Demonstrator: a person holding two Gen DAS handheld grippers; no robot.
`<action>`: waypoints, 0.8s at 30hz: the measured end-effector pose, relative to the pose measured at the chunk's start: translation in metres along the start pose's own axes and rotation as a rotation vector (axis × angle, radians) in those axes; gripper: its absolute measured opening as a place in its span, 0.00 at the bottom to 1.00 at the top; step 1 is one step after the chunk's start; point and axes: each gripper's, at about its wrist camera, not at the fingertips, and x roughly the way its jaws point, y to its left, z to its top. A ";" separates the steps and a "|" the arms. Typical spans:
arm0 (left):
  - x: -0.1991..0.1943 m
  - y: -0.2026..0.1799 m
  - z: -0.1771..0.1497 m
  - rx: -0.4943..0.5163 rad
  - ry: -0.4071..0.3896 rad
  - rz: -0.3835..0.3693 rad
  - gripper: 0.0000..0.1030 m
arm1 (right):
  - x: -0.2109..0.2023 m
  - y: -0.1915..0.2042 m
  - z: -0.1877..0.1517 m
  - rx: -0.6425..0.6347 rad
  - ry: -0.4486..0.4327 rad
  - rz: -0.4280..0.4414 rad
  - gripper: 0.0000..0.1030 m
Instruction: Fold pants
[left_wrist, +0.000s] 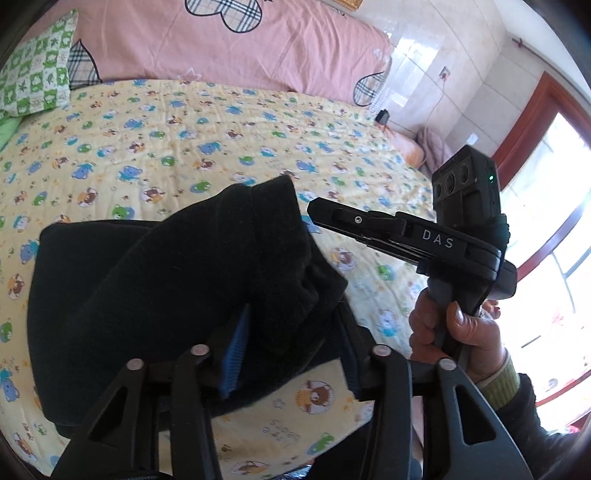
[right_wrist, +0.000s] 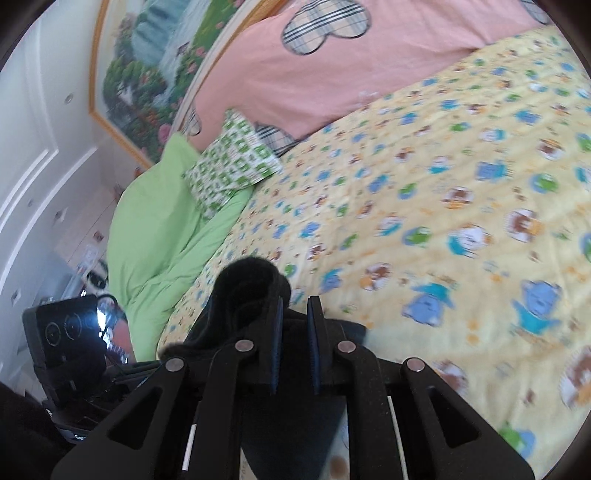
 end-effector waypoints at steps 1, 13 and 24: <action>-0.002 -0.002 -0.001 0.004 -0.005 -0.004 0.49 | -0.003 -0.002 0.000 0.010 -0.006 -0.011 0.18; -0.037 0.009 -0.004 -0.021 -0.072 0.010 0.62 | -0.025 0.019 -0.010 0.020 -0.080 -0.116 0.72; -0.060 0.057 -0.012 -0.148 -0.112 0.051 0.67 | -0.014 0.063 -0.014 -0.068 -0.057 -0.249 0.86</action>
